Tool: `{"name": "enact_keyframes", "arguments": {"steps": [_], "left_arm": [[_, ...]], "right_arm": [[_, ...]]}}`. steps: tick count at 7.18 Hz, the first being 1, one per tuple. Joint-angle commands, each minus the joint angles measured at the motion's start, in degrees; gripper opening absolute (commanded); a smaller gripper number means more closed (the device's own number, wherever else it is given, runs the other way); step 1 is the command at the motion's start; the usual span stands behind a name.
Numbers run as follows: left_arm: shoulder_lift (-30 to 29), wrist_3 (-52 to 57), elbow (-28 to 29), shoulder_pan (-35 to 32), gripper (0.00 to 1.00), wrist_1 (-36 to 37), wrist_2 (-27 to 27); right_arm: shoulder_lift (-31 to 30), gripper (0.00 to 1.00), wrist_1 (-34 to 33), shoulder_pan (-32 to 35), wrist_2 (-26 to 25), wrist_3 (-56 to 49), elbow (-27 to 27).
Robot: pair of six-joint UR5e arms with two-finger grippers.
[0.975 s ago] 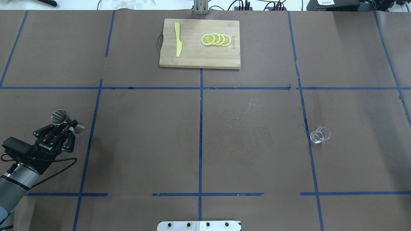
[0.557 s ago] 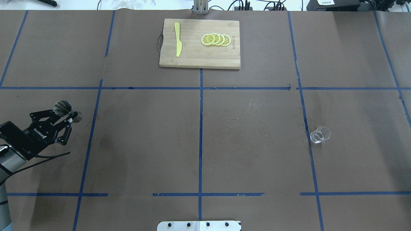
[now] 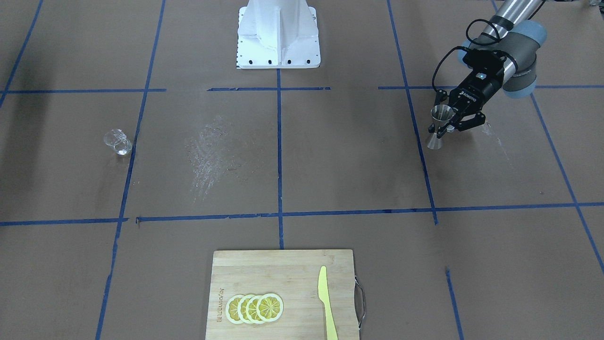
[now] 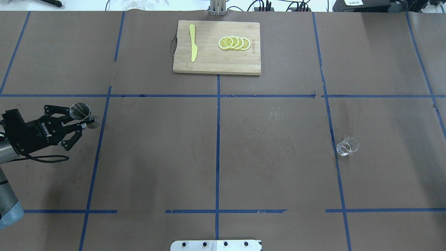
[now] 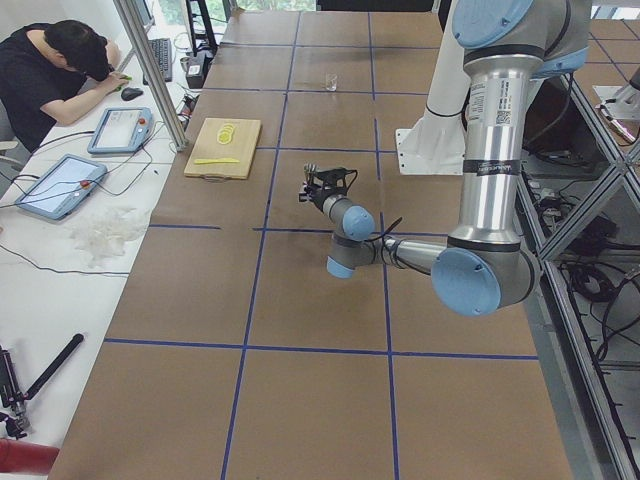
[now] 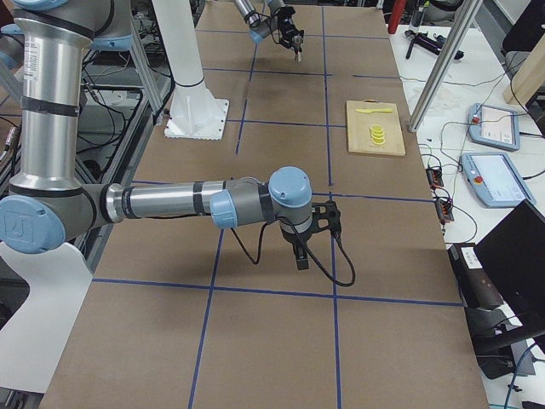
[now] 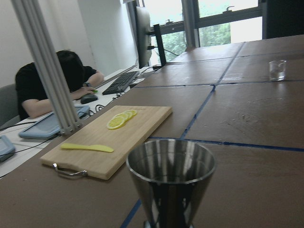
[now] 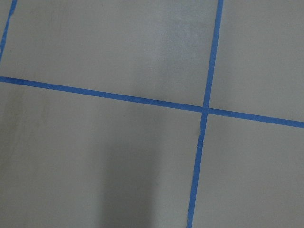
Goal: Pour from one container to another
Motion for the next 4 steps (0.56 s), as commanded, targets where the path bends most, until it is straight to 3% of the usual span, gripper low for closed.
{"name": "enact_keyframes", "arguments": {"steps": [1, 2, 4], "left_arm": [[-9.55, 7.4, 1.16, -6.89, 0.0, 9.94, -21.2], [-14.39, 8.31, 3.78, -8.4, 0.0, 13.57, -26.87], [-23.37, 7.36, 10.64, -8.16, 0.0, 15.44, -27.28]], "right_arm": [[0.0, 1.0, 0.0, 0.0, 0.0, 0.02, 0.0], [0.0, 1.0, 0.0, 0.0, 0.0, 0.02, 0.09], [0.0, 1.0, 0.0, 0.0, 0.0, 0.02, 0.18]]}}
